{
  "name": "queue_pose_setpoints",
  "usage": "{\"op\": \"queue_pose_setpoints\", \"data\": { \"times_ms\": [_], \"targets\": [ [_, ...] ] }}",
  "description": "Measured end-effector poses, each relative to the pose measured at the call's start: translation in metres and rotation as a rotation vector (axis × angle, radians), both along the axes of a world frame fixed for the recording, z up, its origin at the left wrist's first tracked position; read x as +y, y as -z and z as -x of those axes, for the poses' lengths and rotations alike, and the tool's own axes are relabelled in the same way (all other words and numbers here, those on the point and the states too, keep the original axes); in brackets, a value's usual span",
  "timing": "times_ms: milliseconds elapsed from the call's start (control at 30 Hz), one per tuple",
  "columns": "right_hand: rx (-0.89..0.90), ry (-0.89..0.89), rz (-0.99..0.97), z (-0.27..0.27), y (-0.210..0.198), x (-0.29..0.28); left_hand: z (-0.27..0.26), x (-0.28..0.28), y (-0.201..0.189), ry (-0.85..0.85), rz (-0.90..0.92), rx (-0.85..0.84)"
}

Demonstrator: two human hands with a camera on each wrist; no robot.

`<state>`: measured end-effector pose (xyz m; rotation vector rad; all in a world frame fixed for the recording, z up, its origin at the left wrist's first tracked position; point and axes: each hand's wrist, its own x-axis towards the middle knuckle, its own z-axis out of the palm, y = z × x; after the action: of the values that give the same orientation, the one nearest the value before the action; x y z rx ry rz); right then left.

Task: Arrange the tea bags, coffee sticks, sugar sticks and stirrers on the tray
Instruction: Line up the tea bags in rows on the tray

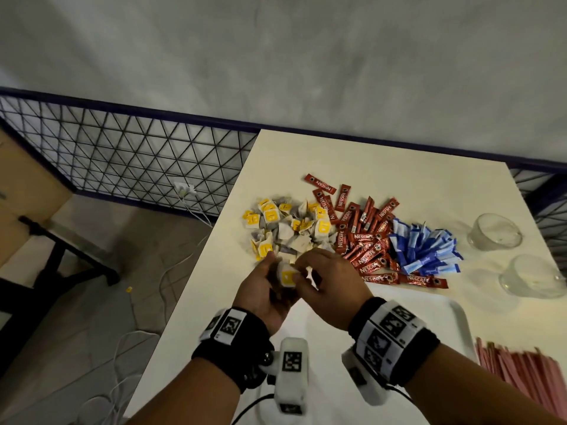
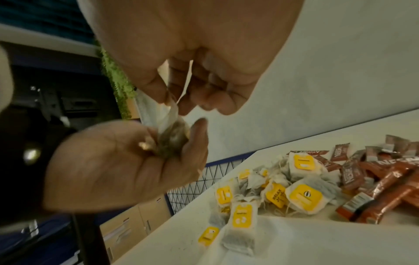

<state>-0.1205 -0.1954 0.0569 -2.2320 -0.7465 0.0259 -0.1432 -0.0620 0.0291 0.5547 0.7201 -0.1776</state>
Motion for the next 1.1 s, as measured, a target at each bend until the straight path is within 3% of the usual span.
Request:
{"op": "queue_pose_setpoints", "data": {
  "times_ms": [167, 233, 333, 400, 467, 567, 767, 867, 1000, 1100],
  "targets": [
    [0.136, -0.070, 0.083, -0.016, -0.022, -0.014, 0.009, 0.015, 0.009, 0.038, -0.345, 0.065],
    [0.137, -0.140, 0.156, -0.023, -0.030, -0.018, 0.013, 0.028, 0.001, 0.151, -0.601, -0.096],
    [0.091, -0.236, 0.255, -0.030, -0.037, -0.017, 0.014, 0.039, -0.024, 0.491, -0.959, -0.412],
    [0.089, -0.243, 0.243, -0.032, -0.040, -0.013, 0.011, 0.036, -0.035, 0.638, -1.096, -0.529],
    [0.087, -0.164, 0.163, -0.031, -0.041, -0.010, 0.008, 0.032, -0.041, 0.668, -1.138, -0.570],
    [0.180, -0.013, 0.007, -0.027, -0.033, -0.012, 0.007, 0.034, -0.036, 0.607, -1.127, -0.497],
    [0.325, 0.064, 0.013, -0.018, -0.003, -0.015, 0.004, 0.031, -0.024, 0.562, -1.155, -0.433],
    [0.417, 0.205, -0.048, -0.021, 0.019, -0.020, 0.004, 0.033, -0.007, 0.521, -1.222, -0.341],
    [0.516, 0.340, 0.116, -0.028, 0.062, -0.021, 0.008, 0.048, 0.030, 0.619, -1.386, -0.144],
    [0.559, 0.419, 0.190, -0.028, 0.085, -0.014, 0.014, 0.055, 0.047, 0.705, -1.457, -0.110]
  ]
}}
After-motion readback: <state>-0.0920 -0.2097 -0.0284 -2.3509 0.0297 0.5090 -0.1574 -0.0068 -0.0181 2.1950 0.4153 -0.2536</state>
